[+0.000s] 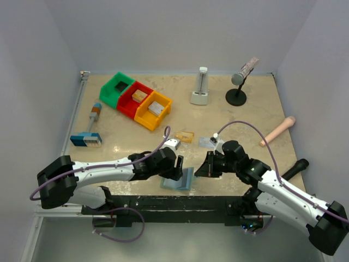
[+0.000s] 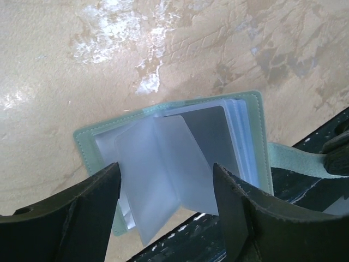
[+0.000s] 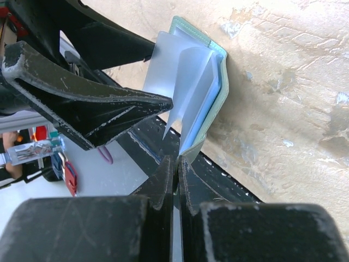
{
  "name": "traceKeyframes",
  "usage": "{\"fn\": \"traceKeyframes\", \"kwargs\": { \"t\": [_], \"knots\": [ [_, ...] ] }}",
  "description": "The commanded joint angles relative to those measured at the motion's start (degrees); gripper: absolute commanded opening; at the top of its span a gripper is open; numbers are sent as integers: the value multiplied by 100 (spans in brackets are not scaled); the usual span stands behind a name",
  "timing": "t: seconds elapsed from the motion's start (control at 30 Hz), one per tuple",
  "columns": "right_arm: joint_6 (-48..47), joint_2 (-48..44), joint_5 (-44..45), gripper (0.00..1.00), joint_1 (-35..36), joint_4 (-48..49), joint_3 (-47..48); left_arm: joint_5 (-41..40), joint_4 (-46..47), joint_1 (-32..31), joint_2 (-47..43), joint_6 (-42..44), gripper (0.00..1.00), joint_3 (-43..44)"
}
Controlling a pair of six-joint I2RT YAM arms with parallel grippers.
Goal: Take the credit cards out of the card holder
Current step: Remove the credit card from the card holder.
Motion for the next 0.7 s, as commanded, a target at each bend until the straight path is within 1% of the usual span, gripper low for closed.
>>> {"fn": "traceKeyframes", "kwargs": {
  "t": [0.0,0.13,0.2,0.27,0.3,0.4,0.6,0.67],
  "knots": [
    [-86,-110,60,0,23,-13,210,-396,-269,30,-215,4,74,35],
    [-104,-180,86,0,14,-110,254,-976,-629,118,-777,-286,77,-114],
    [-121,-180,86,0,23,-127,263,-1187,-630,145,-1233,-418,77,-263],
    [-121,-180,95,0,23,-128,263,-1215,-507,145,-1577,-427,77,-378],
    [-121,-171,104,0,23,-110,254,-1145,-411,154,-1683,-401,77,-430],
    [-139,-136,139,0,23,-110,254,-557,151,154,-1746,-138,75,-448],
    [-139,-118,306,0,32,-171,149,638,784,136,-894,-14,67,-255],
    [-139,-145,341,0,14,-215,122,780,952,119,-692,-5,67,-272]
  ]
}}
